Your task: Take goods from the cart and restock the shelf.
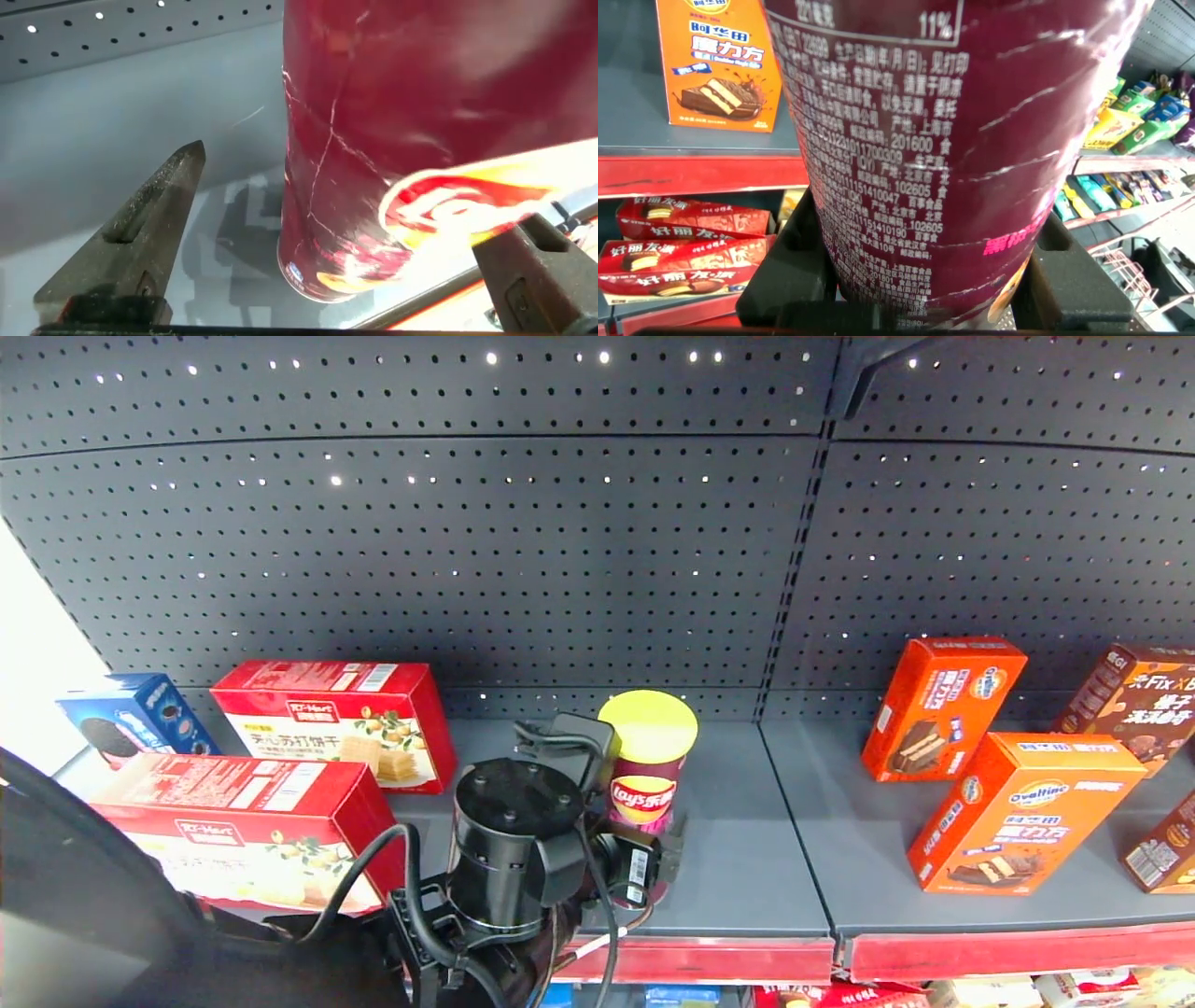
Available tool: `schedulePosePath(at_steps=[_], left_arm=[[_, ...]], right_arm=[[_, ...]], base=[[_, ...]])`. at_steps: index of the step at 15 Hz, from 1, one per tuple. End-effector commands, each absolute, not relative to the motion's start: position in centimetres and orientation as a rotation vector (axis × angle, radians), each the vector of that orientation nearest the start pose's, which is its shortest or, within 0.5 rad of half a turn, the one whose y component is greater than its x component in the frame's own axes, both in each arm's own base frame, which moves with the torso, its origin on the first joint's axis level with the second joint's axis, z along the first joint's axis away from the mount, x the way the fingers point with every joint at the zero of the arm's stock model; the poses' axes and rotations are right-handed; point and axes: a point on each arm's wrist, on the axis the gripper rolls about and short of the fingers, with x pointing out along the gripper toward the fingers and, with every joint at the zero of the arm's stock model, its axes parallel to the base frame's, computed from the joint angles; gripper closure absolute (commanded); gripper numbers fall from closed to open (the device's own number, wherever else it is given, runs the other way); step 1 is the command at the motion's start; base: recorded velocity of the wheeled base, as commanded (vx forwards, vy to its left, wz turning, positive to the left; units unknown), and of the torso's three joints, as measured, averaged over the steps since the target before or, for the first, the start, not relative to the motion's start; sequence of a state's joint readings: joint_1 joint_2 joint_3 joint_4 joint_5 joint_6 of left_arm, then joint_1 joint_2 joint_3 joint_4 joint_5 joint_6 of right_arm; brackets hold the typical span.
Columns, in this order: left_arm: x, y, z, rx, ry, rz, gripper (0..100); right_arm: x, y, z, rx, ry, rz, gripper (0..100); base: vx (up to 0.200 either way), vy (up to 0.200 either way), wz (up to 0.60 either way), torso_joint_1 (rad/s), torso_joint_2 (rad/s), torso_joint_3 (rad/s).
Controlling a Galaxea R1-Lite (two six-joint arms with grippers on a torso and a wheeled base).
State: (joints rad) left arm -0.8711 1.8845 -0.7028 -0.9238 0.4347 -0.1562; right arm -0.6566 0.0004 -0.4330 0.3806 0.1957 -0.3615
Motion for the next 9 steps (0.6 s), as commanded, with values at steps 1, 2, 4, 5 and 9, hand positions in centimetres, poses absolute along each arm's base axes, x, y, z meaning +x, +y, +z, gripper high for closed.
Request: schedulePosePath(at_steps=[1, 2, 4, 5, 9], left_arm=[[21.6, -24.1, 13.1, -0.003, 0.229, -0.416, 0], [21.5, -24.2, 13.2, -0.005, 0.227, -0.420, 0], [21.2, -24.1, 13.9, -0.017, 0.210, -0.426, 0], [21.0, -24.0, 14.2, -0.023, 0.203, -0.430, 0], [19.9, -22.8, 15.9, -0.051, 0.161, -0.430, 0]], right_arm=[[-5.4, 4.7, 14.7, -0.378, 0.035, -0.464, 100], [-5.4, 4.7, 14.7, -0.378, 0.035, -0.464, 100], [-5.4, 4.7, 14.7, -0.377, 0.036, -0.464, 100], [-5.4, 4.7, 14.7, -0.378, 0.035, -0.464, 100], [-5.3, 4.6, 14.5, -0.372, 0.048, -0.460, 100]], base=[[0.000, 0.000, 0.00, 0.000, 0.00, 0.000], [0.000, 0.000, 0.00, 0.000, 0.00, 0.000], [0.000, 0.000, 0.00, 0.000, 0.00, 0.000], [0.000, 0.000, 0.00, 0.000, 0.00, 0.000], [0.000, 0.000, 0.00, 0.000, 0.00, 0.000]])
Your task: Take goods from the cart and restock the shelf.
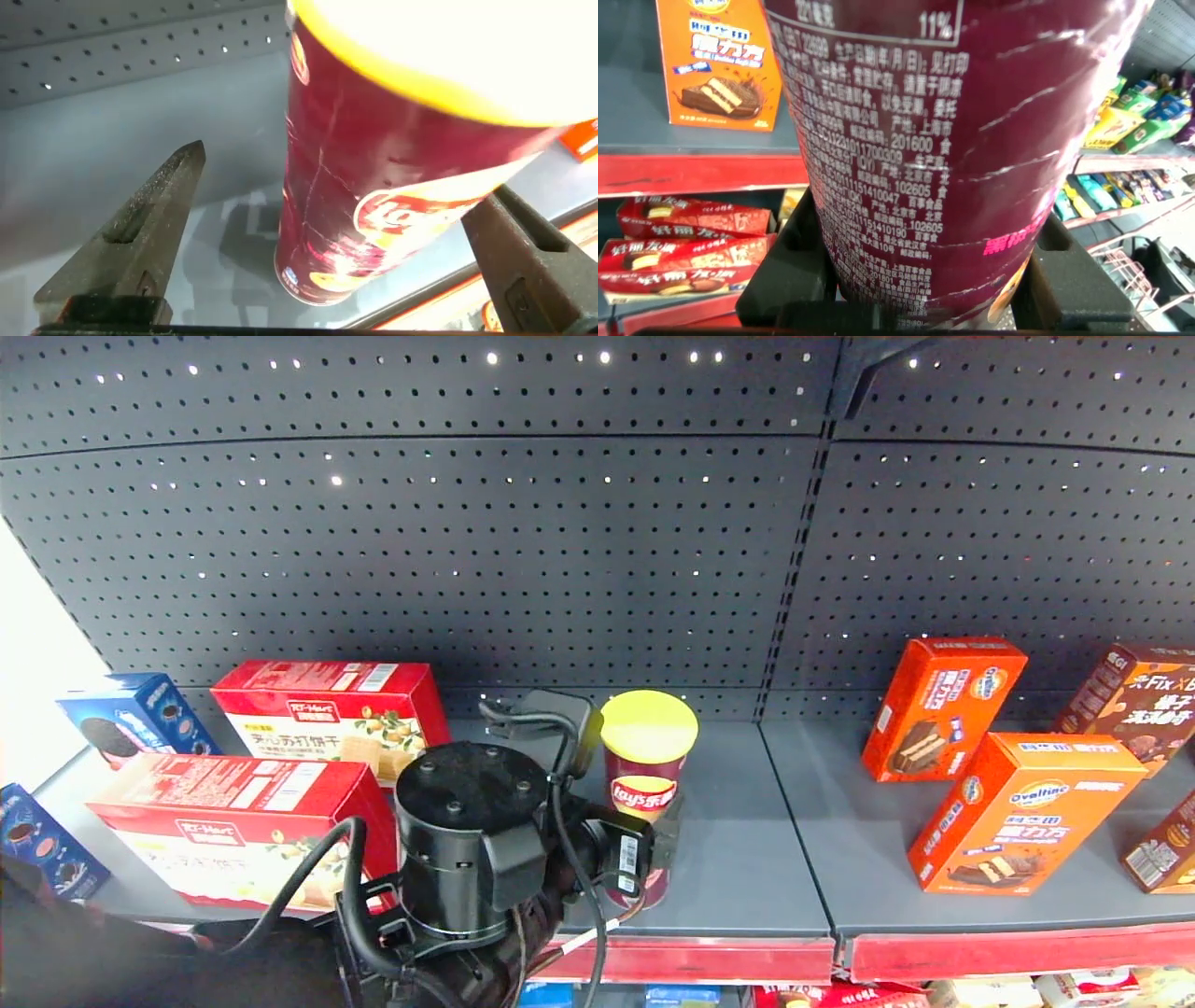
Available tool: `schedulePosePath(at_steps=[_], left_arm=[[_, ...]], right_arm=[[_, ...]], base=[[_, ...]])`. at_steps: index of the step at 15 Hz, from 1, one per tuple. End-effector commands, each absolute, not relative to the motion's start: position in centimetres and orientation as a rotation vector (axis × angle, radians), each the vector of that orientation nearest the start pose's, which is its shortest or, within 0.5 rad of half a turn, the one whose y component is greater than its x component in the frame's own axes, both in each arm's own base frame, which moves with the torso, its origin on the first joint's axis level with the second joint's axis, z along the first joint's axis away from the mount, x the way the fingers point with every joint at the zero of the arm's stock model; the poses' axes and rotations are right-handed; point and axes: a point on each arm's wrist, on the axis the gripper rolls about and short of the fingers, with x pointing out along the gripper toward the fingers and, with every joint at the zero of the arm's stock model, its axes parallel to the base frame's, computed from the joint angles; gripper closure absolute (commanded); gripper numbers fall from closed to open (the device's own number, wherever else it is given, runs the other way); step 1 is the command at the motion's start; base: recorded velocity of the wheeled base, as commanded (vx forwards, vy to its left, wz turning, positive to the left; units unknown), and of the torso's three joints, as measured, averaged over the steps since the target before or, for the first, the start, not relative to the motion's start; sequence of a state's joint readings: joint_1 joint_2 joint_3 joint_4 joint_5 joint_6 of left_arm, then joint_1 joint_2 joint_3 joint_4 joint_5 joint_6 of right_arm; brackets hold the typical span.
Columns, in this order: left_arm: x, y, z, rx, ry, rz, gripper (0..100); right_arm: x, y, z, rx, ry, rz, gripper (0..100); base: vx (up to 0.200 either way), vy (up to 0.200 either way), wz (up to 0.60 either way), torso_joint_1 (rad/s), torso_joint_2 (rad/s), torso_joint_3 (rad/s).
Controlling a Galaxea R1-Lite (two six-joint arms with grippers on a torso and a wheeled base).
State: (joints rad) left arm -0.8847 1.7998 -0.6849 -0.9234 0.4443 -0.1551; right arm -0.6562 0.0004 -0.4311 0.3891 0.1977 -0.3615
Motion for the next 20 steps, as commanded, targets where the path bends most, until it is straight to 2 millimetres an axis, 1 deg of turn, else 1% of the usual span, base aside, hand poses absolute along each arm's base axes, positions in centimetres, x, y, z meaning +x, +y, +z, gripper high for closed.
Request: schedulePosePath(at_steps=[1, 4, 7, 12, 17, 20], left_arm=[[19.5, -22.4, 16.4, -0.058, 0.150, -0.431, 0], [18.7, -21.3, 18.1, -0.093, 0.104, -0.434, 0], [18.3, -20.7, 19.5, -0.120, 0.064, -0.438, 0], [18.2, -20.6, 19.7, -0.082, 0.039, -0.445, 0], [18.2, -20.7, 19.9, -0.083, 0.028, -0.446, 0], [18.3, -20.7, 20.6, -0.096, -0.004, -0.438, 0]], right_arm=[[-5.3, 4.6, 14.5, -0.371, 0.050, -0.460, 100], [-5.3, 4.6, 14.4, -0.371, 0.054, -0.461, 100], [-5.3, 4.6, 14.4, -0.370, 0.056, -0.462, 100], [-5.3, 4.6, 14.4, -0.374, 0.054, -0.462, 100], [-5.2, 4.6, 14.4, -0.374, 0.056, -0.464, 100], [-5.2, 4.6, 14.3, -0.370, 0.062, -0.461, 100]], base=[[0.000, 0.000, 0.00, 0.000, 0.00, 0.000], [0.000, 0.000, 0.00, 0.000, 0.00, 0.000], [0.000, 0.000, 0.00, 0.000, 0.00, 0.000], [0.000, 0.000, 0.00, 0.000, 0.00, 0.000], [0.000, 0.000, 0.00, 0.000, 0.00, 0.000], [0.000, 0.000, 0.00, 0.000, 0.00, 0.000]])
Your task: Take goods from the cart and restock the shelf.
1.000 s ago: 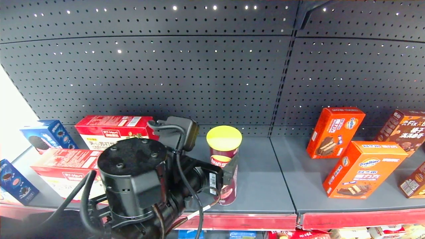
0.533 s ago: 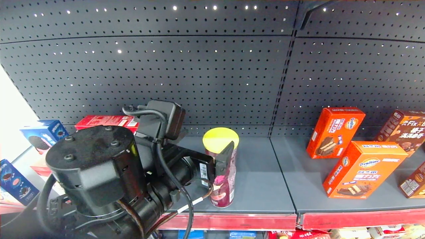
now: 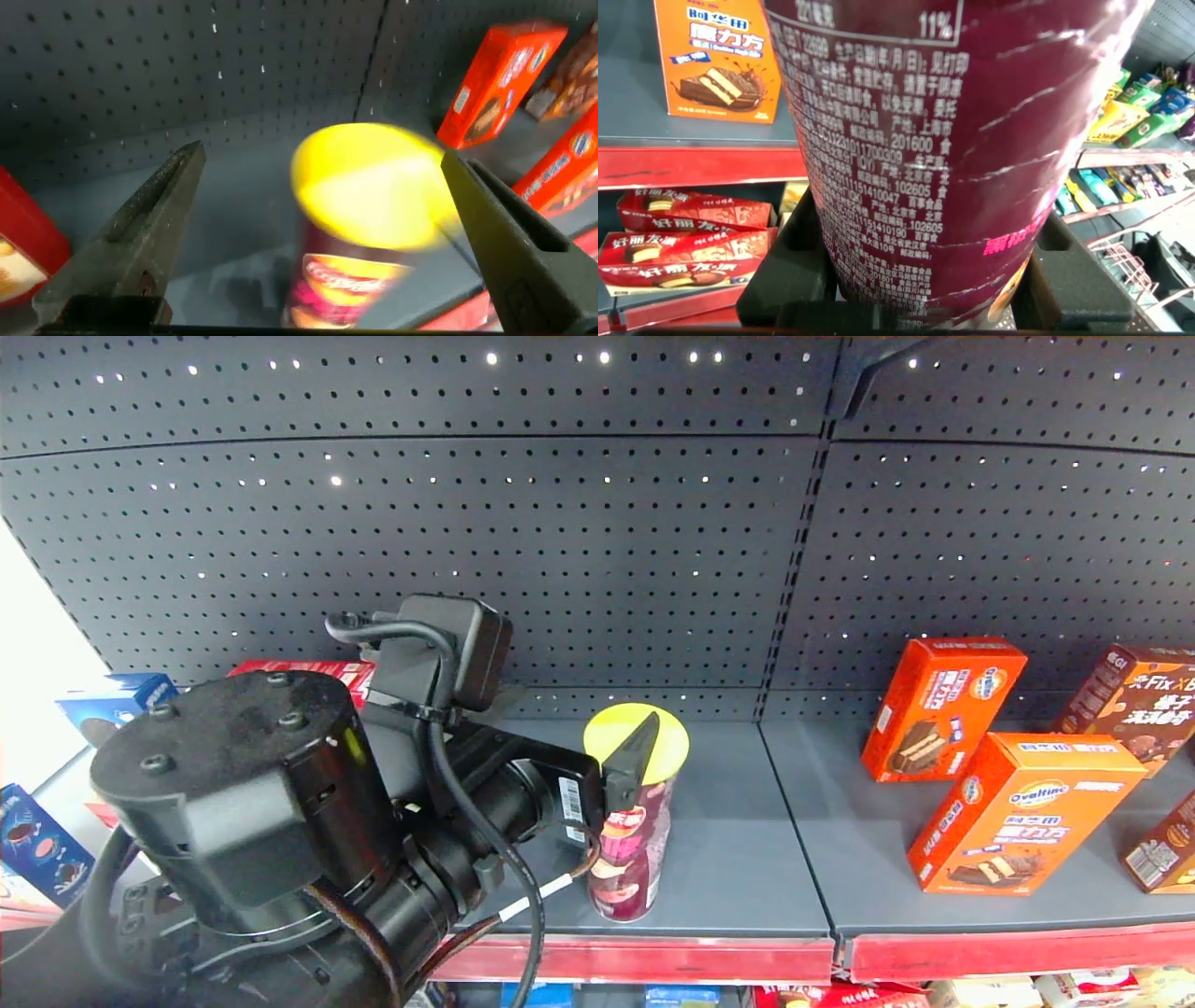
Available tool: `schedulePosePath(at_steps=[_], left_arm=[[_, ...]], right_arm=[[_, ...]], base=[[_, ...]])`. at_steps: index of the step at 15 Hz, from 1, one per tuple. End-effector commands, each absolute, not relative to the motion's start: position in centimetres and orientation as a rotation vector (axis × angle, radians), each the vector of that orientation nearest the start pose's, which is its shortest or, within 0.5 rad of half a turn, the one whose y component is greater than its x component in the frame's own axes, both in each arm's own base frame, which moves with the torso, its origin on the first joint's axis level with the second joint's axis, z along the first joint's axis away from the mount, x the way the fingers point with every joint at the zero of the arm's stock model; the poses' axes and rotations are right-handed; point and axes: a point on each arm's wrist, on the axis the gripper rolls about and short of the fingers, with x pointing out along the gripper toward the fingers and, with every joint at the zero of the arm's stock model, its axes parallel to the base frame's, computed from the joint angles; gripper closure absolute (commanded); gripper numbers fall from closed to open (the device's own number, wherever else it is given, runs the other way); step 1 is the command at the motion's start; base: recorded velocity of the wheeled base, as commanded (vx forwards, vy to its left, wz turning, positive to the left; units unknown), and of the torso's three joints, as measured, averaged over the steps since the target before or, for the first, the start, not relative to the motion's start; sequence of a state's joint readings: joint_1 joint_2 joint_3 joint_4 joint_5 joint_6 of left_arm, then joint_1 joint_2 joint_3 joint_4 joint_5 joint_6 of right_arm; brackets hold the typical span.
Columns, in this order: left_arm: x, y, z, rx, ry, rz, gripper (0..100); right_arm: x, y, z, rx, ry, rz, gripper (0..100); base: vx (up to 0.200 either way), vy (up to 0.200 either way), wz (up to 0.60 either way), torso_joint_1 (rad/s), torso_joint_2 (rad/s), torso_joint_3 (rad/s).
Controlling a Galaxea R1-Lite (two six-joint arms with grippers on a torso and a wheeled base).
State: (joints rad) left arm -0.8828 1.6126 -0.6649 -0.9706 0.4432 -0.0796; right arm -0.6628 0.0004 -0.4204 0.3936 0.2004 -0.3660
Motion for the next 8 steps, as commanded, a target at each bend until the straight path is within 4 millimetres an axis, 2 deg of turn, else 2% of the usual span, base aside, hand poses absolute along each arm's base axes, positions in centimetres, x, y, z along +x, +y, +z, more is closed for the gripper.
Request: schedulePosePath(at_steps=[1, 4, 5, 8], left_arm=[[18.3, -20.6, 20.4, -0.094, 0.002, -0.433, 0], [18.7, -20.5, 20.9, -0.109, -0.018, -0.340, 0], [19.1, -20.4, 21.7, -0.128, -0.041, -0.309, 0], [20.2, -19.9, 23.2, -0.161, -0.088, -0.254, 0]], right_arm=[[-5.2, 4.6, 14.3, -0.370, 0.059, -0.453, 100], [-4.8, 4.5, 15.4, -0.347, 0.059, -0.417, 100], [-4.5, 4.4, 16.6, -0.304, 0.064, -0.392, 100], [-3.7, 4.0, 18.0, -0.278, 0.084, -0.313, 100]], base=[[0.000, 0.000, 0.00, 0.000, 0.00, 0.000], [0.000, 0.000, 0.00, 0.000, 0.00, 0.000], [0.000, 0.000, 0.00, 0.000, 0.00, 0.000], [0.000, 0.000, 0.00, 0.000, 0.00, 0.000]])
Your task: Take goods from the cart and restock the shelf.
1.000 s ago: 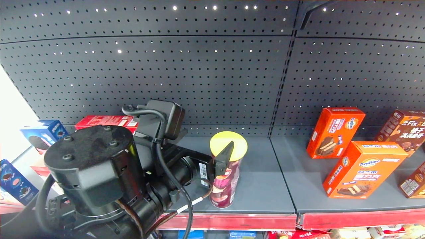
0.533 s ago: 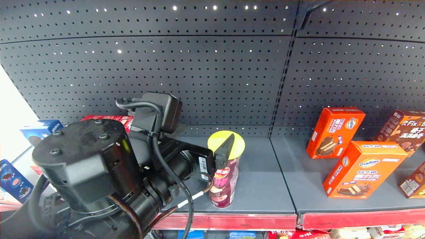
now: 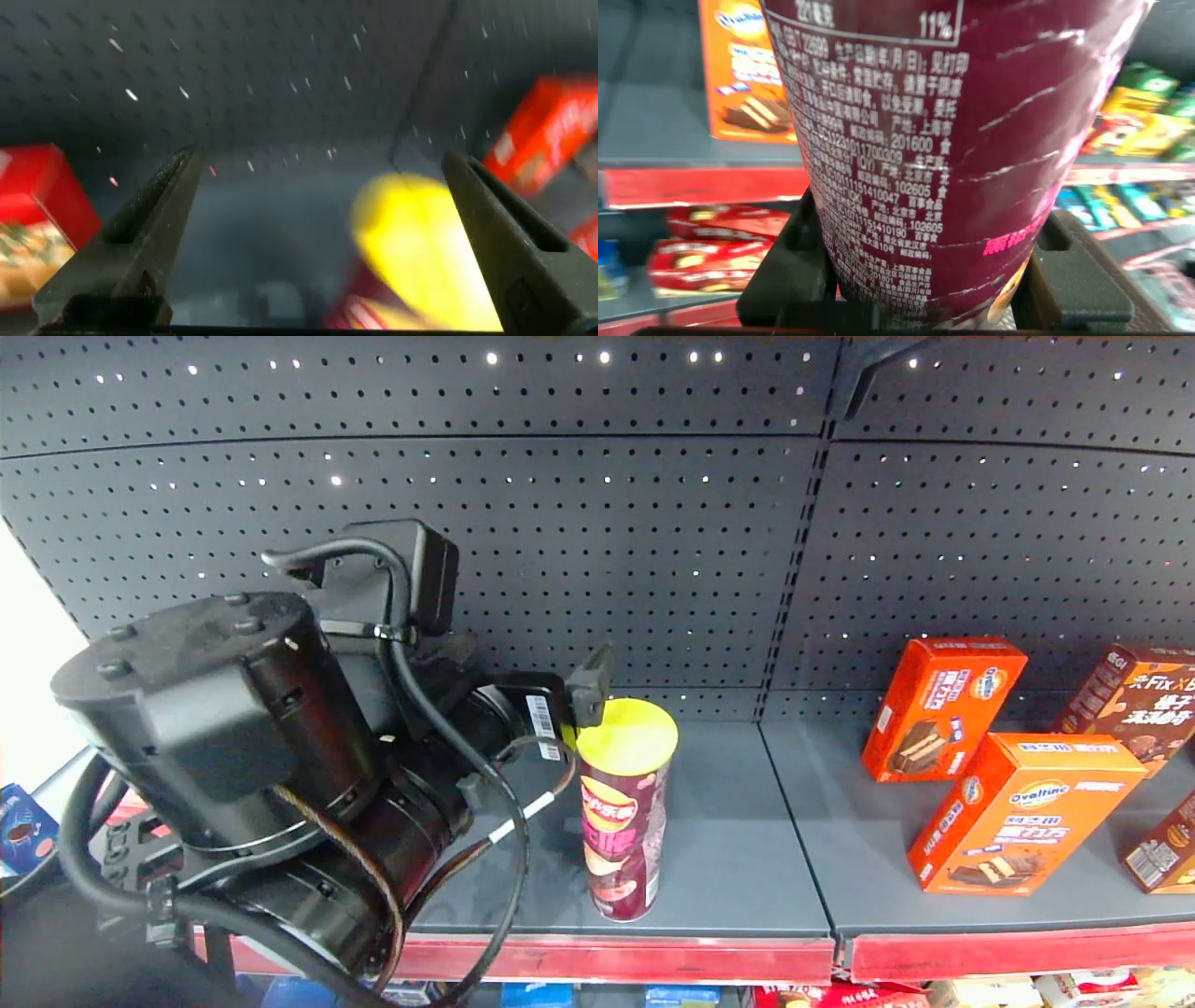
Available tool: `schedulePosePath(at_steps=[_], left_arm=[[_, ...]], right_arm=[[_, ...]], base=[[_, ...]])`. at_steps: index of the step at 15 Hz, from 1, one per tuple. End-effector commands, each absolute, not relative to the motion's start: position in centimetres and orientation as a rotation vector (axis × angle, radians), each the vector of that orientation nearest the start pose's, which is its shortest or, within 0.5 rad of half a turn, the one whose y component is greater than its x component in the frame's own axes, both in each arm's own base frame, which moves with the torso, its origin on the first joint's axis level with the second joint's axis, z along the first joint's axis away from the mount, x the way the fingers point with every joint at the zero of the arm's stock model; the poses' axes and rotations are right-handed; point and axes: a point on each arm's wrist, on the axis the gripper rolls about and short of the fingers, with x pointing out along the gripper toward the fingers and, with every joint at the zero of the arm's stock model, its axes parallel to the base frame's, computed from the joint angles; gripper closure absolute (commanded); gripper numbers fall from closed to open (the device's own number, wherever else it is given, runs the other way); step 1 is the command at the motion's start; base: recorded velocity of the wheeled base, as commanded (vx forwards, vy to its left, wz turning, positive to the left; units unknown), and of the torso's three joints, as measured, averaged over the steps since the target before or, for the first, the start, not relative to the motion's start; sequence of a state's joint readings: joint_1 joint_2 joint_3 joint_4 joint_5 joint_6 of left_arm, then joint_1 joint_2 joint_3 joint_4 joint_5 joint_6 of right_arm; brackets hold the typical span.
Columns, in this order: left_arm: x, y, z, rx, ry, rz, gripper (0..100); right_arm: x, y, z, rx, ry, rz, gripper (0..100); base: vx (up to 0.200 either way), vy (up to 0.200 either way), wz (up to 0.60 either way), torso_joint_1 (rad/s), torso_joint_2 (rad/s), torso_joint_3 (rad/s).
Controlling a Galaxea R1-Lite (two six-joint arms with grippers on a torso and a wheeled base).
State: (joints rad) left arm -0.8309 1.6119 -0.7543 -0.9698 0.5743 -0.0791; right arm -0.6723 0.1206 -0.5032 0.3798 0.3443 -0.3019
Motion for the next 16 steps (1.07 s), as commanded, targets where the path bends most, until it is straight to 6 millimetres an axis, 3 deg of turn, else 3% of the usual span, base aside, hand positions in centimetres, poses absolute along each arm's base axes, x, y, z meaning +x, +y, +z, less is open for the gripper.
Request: schedulePosePath(at_steps=[1, 7, 12, 16], left_arm=[[20.3, -19.7, 23.5, -0.168, -0.097, -0.215, 0], [20.3, -19.4, 23.8, -0.166, -0.102, -0.160, 0], [20.2, -19.2, 24.6, -0.185, -0.119, -0.107, 0], [20.7, -16.5, 25.7, -0.184, -0.156, 0.009, 0]], right_arm=[[-3.6, 4.0, 18.6, -0.263, 0.079, -0.268, 100], [-1.8, 3.1, 20.7, -0.186, 0.113, -0.042, 100], [1.2, 1.1, 22.3, -0.084, 0.190, 0.155, 100], [2.7, 0.1, 24.4, -0.047, 0.206, 0.195, 100]], base=[[0.000, 0.000, 0.00, 0.000, 0.00, 0.000], [0.000, 0.000, 0.00, 0.000, 0.00, 0.000], [0.000, 0.000, 0.00, 0.000, 0.00, 0.000], [0.000, 0.000, 0.00, 0.000, 0.00, 0.000]])
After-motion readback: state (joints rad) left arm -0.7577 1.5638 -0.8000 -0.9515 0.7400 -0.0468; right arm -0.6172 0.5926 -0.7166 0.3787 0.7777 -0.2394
